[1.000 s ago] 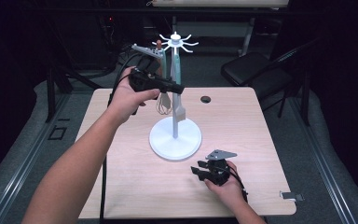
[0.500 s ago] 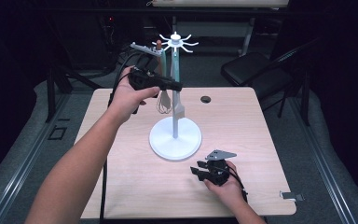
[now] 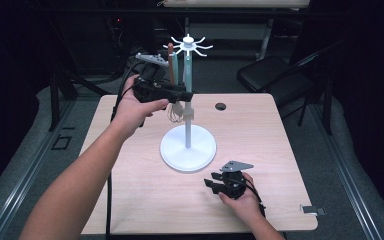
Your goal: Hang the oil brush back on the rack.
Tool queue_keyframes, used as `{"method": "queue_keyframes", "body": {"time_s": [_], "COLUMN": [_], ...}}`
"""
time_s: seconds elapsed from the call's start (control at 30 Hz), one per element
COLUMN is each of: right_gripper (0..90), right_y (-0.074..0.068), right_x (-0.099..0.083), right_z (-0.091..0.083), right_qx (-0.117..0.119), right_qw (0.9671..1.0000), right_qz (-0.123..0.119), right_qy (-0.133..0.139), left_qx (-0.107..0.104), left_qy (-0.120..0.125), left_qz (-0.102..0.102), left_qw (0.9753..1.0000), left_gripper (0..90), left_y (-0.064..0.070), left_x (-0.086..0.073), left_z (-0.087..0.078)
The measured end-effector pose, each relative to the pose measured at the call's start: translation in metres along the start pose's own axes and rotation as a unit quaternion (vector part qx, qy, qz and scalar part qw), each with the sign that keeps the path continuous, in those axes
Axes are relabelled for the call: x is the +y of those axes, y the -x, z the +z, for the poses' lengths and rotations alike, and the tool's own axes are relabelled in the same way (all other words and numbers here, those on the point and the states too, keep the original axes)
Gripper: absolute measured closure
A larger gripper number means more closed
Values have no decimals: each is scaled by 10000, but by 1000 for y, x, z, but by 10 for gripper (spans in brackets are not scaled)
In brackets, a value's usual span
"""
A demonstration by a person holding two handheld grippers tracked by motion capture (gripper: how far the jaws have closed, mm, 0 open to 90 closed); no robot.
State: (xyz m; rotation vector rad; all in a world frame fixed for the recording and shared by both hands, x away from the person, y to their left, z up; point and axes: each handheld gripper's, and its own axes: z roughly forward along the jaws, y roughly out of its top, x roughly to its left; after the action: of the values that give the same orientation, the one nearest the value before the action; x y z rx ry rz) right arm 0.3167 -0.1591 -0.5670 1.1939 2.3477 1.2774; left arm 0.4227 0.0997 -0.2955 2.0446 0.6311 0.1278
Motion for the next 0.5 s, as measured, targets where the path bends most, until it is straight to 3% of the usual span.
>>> {"method": "queue_keyframes", "body": {"time_s": [0.27, 0.5], "right_gripper": [583, 579], "right_y": [1, 1], "right_x": [0, 0], "right_z": [-1, -1], "right_qx": [-43, -58], "right_qw": [10000, 10000], "right_qz": [0, 6], "right_qy": [14, 12], "left_qx": [87, 162], "left_qy": [25, -9], "left_qz": [2, -98], "left_qw": [10000, 9998], "left_gripper": [581, 522], "left_y": [2, 2], "left_x": [-18, -49], "left_z": [-14, -15]}}
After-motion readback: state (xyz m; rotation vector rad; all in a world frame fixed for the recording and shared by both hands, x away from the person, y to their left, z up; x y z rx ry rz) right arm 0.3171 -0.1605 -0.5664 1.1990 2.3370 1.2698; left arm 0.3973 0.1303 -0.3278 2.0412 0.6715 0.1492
